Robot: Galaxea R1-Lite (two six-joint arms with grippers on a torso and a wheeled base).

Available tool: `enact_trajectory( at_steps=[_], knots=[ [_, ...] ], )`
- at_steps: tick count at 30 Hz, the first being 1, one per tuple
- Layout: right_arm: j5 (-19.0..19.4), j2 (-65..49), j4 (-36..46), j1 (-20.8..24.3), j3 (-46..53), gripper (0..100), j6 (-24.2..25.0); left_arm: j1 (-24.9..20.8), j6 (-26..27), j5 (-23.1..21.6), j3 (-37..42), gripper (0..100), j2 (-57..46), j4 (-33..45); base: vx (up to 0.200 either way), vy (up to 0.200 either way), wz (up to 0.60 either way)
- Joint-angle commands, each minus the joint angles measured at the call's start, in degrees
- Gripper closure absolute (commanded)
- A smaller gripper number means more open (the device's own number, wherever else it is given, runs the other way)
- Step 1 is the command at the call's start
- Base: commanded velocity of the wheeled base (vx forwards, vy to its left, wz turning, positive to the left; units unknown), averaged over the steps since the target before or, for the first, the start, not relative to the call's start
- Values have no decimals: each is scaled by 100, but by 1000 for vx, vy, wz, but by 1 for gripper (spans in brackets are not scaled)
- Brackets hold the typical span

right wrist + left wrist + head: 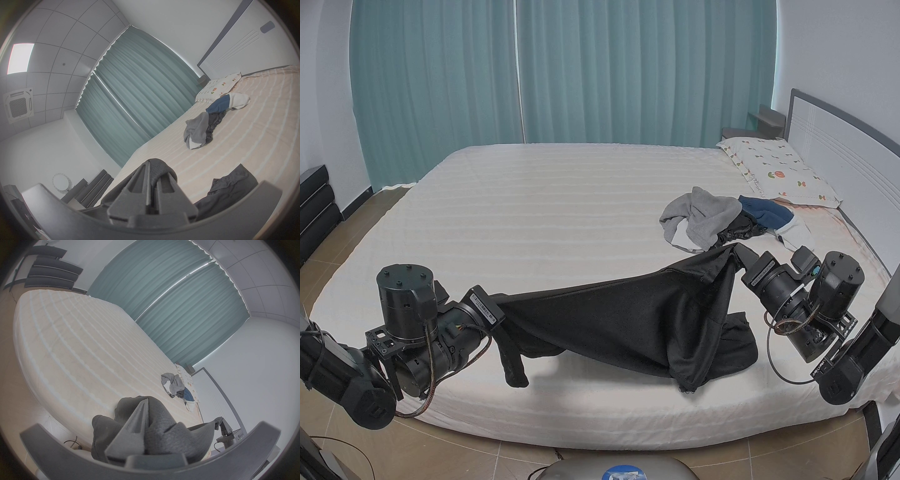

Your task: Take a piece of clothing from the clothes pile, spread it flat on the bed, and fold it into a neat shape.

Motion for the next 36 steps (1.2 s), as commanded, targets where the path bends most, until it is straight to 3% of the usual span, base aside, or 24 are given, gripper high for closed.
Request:
enact_trajectory(
  at_steps=[1, 19, 31, 36],
  knots=[
    [-1, -4, -96, 9, -1, 100, 3, 1, -2, 4, 1, 100, -50, -2, 0, 200, 0],
    [-1, -39, -96, 97, 70, 100, -6, -8, -11, -23, 62, 100, -50, -2, 0, 200, 0],
    [174, -628, -96, 290, 492, 100, -94, -69, -2, -23, 71, 100, -50, 7, 0, 0, 0],
    [227, -980, -96, 352, 571, 100, -156, -140, 7, -23, 80, 100, -112, 16, -200, 0, 0]
  ],
)
